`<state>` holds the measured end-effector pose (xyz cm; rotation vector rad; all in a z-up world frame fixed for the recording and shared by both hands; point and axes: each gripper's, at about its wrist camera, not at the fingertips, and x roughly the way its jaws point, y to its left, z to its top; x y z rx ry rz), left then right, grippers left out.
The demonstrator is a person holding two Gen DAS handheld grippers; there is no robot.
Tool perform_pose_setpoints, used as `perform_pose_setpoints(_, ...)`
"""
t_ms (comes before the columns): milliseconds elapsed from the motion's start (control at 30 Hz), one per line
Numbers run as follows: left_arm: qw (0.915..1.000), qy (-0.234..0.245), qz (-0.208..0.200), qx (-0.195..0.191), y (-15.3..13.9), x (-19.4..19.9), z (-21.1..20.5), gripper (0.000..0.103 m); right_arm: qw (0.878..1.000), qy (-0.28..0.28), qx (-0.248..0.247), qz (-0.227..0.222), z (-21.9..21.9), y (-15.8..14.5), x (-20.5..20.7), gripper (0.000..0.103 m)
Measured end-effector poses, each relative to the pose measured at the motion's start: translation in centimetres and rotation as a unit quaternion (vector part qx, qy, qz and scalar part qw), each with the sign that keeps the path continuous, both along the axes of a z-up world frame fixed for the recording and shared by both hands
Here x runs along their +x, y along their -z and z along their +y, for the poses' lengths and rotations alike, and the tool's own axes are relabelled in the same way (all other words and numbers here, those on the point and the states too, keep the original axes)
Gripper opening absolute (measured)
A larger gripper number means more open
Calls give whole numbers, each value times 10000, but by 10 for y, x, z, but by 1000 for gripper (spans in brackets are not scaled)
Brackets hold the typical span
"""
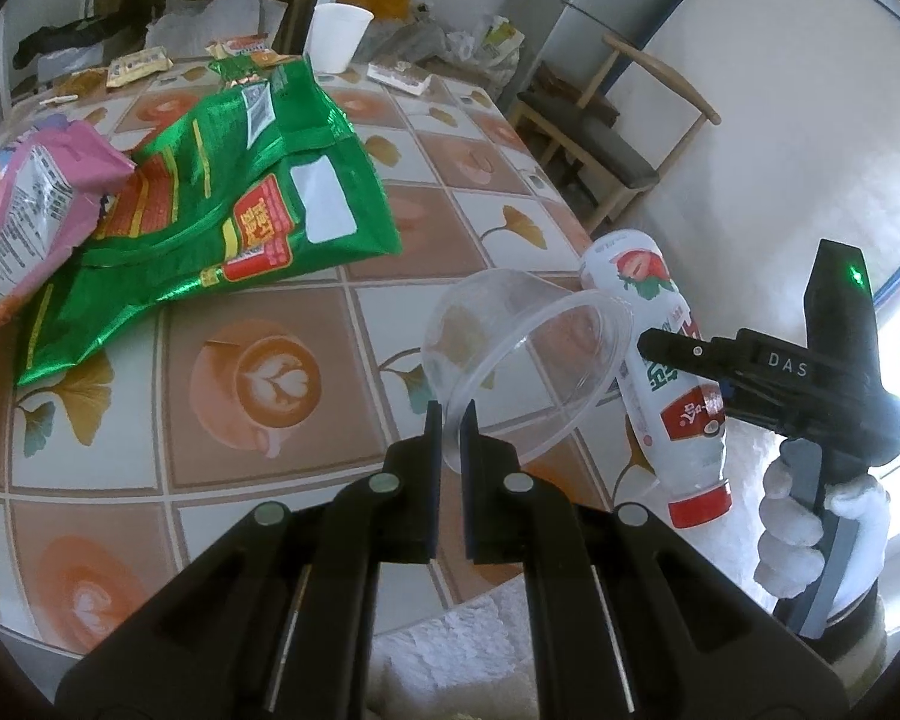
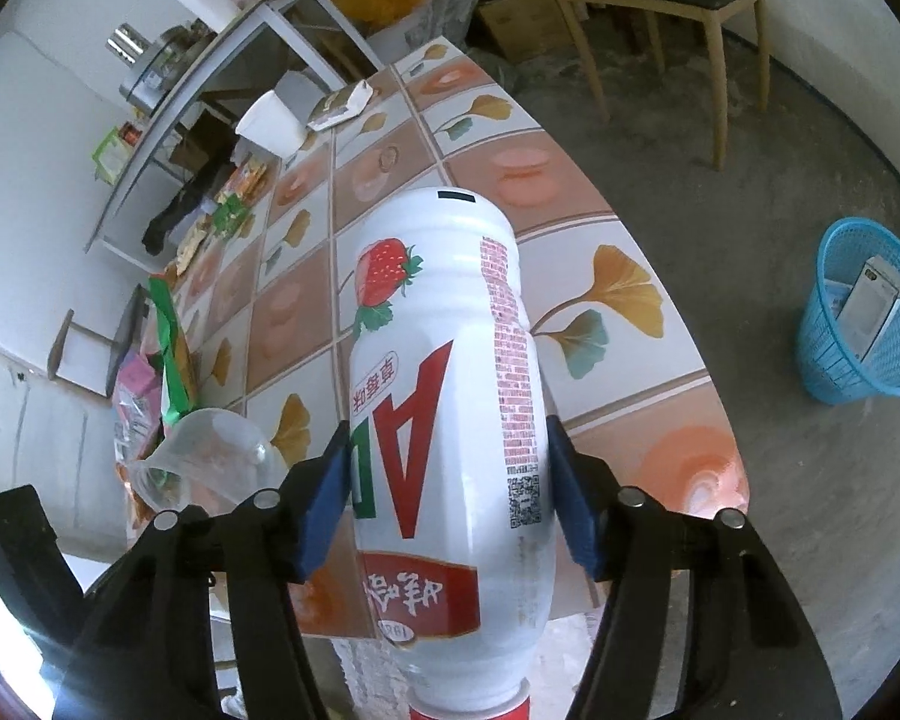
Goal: Collect trash
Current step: 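Lift the clear cup with the left gripper while the right gripper lifts the white bottle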
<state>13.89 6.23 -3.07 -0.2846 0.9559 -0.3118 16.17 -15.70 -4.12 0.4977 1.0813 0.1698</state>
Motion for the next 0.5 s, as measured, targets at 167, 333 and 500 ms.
perform_pose_setpoints(167, 9999, -44, -105, 89, -4, -4, 2, 4, 9999, 43, 102, -78, -1, -1, -3, 59)
perform_pose_setpoints(333, 9996, -50, -230, 180, -8, -7, 1, 4, 9998, 47, 127, -143, -1, -5, -7, 59)
perform_pose_setpoints(500, 9988, -12, -384, 298, -16, -13, -2, 4, 9997, 60, 177, -182, -2, -9, -11, 59)
